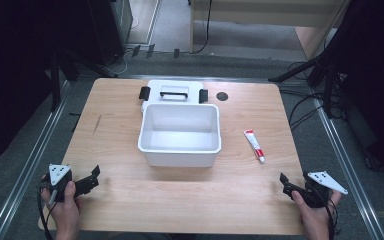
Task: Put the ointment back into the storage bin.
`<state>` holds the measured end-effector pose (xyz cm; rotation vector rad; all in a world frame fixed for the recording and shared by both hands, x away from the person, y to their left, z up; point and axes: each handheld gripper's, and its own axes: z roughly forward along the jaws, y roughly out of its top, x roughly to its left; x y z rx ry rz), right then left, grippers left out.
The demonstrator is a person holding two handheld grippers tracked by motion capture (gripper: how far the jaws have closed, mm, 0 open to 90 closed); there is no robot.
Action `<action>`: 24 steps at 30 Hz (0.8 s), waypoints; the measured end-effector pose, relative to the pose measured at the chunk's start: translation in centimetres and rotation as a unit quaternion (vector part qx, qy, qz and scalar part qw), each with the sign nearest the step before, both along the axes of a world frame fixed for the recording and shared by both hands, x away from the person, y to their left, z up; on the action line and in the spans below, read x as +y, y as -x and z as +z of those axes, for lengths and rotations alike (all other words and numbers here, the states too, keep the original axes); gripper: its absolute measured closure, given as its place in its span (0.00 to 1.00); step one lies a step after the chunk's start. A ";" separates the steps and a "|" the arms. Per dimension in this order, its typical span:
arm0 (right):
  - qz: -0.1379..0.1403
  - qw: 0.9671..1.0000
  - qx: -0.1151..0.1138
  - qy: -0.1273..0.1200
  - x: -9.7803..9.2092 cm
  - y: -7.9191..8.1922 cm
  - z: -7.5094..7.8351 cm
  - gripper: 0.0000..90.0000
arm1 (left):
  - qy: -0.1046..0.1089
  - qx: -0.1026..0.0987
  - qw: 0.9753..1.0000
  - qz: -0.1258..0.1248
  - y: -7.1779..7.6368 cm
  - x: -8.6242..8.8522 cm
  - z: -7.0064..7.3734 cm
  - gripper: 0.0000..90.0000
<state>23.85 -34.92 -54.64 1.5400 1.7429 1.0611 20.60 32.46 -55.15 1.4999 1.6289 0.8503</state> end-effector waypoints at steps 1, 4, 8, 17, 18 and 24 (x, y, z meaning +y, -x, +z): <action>0.000 1.000 0.000 0.000 0.0 0.0 0.0 0.15 | 0.000 -0.001 1.000 0.000 0.0 0.0 0.0 0.01; 0.000 1.000 0.000 -0.002 0.0 0.0 0.0 0.15 | 0.000 -0.001 1.000 0.000 0.0 0.0 0.0 0.01; 0.001 1.000 0.001 0.004 0.1 0.0 0.0 0.15 | 0.001 -0.002 1.000 0.000 0.0 0.0 0.0 0.03; 0.007 1.000 0.004 0.010 0.3 0.1 0.0 0.15 | -0.001 -0.005 1.000 0.004 0.0 0.0 0.0 0.04; 0.009 1.000 0.004 0.012 0.4 0.1 0.0 0.15 | 0.000 -0.005 1.000 0.005 0.0 0.0 0.0 0.04; 0.003 1.000 0.003 0.008 0.3 0.1 0.0 0.15 | 0.004 -0.006 1.000 0.004 0.0 0.1 0.0 0.04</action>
